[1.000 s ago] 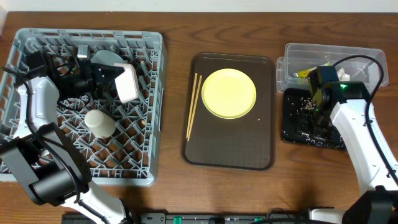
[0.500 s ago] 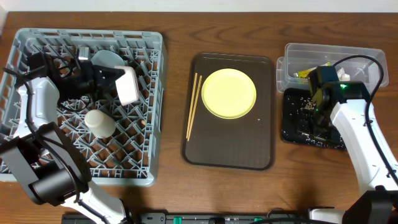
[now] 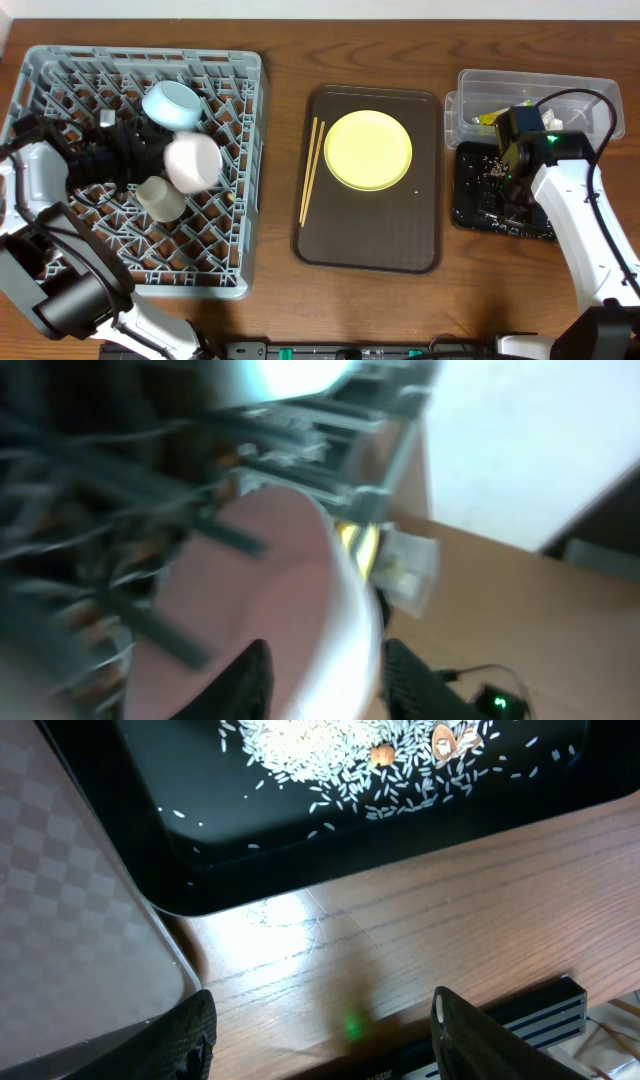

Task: Sort waste into correct bins and load items into the dishwasher
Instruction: 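Set the pink bowl tilted in the rack and release, then move the left gripper back right to the yellow plate, then grip the yellow plate rim with the left gripper and lift, then carry the yellow plate left and stand it upright in the rack, then move the left gripper right to the chopsticks on the brown tray, then grasp one wooden chopstick with the left gripper and lift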

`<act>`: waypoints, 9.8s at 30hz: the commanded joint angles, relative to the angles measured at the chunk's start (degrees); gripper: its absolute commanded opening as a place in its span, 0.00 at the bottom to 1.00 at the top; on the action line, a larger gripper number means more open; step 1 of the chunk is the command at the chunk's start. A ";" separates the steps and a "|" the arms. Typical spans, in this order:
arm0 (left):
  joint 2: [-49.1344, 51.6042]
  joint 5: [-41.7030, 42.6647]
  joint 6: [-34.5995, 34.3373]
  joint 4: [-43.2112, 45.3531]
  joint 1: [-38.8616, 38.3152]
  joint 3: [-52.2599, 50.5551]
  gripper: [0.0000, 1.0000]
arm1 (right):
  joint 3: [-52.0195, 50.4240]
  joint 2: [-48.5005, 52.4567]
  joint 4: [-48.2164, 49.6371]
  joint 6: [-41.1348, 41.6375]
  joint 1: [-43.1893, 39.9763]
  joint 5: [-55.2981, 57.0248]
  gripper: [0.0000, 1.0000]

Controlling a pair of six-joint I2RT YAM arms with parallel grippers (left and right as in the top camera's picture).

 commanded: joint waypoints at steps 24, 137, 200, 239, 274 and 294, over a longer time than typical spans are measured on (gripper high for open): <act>-28.00 -26.69 0.28 4.98 -14.73 1.42 0.81 | 0.59 0.04 0.35 0.68 -0.37 -0.33 0.69; -28.00 -28.70 1.22 23.80 -58.64 0.98 0.06 | 0.59 0.04 -0.59 0.37 -0.37 -1.14 0.99; -29.97 -33.62 3.43 6.38 -30.82 -0.22 0.85 | 0.59 0.04 1.31 0.39 -0.37 -1.57 0.99; 4.17 -54.38 -5.09 15.82 -65.20 -0.24 0.93 | 0.59 0.04 0.52 0.39 -0.37 -1.57 0.99; 5.84 -60.92 -13.00 18.56 -68.13 -0.46 0.84 | 0.59 0.04 -0.31 0.39 -0.37 -1.55 0.99; 9.40 -60.83 -13.60 19.02 -68.13 -0.61 0.84 | 0.59 0.04 -0.81 0.39 -0.37 -1.57 0.99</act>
